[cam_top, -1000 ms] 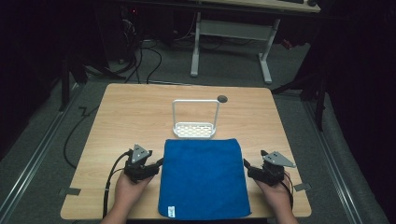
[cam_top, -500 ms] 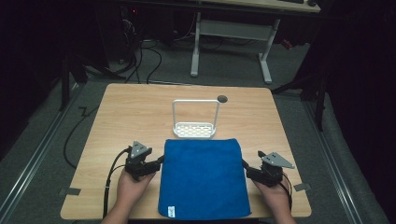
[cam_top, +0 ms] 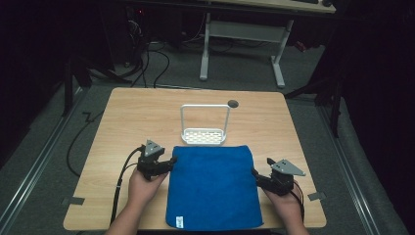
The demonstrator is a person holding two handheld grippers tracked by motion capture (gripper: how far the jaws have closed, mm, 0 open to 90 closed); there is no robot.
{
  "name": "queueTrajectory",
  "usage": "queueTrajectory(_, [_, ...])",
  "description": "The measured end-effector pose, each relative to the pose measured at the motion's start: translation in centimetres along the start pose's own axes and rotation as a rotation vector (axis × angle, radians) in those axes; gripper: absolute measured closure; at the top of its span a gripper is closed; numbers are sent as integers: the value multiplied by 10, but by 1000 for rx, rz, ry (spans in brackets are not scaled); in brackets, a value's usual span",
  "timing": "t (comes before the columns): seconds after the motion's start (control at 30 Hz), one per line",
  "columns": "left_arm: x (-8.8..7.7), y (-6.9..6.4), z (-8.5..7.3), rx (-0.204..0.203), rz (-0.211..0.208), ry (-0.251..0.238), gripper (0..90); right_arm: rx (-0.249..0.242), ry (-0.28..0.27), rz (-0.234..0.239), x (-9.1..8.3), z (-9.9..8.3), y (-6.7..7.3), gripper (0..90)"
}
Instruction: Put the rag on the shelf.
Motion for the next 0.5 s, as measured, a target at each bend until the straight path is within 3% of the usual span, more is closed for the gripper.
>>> queueTrajectory(0.1, [8,1,2,11,3,9,390,-15,-8,-5,-2,0,1,290])
queueTrajectory(0.17, [13,4,1,-10,-3,14,406,-8,-10,-7,-4,-1,1,304])
queueTrajectory(0.3, [19,12,-2,-13,7,24,438,3,-3,2,-2,-4,3,320])
queueTrajectory(0.43, [27,24,-2,-53,0,14,481,-3,9,8,2,-5,3,338])
queueTrajectory(0.5, [34,27,-3,-48,-10,58,494,1,16,12,2,-5,3,357])
Point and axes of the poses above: each handheld gripper's, and its own axes: x roughly forward along the jaws, z roughly out of its top, y roughly to its left, the point moved 7 cm from there along x, roughly forward along the jaws
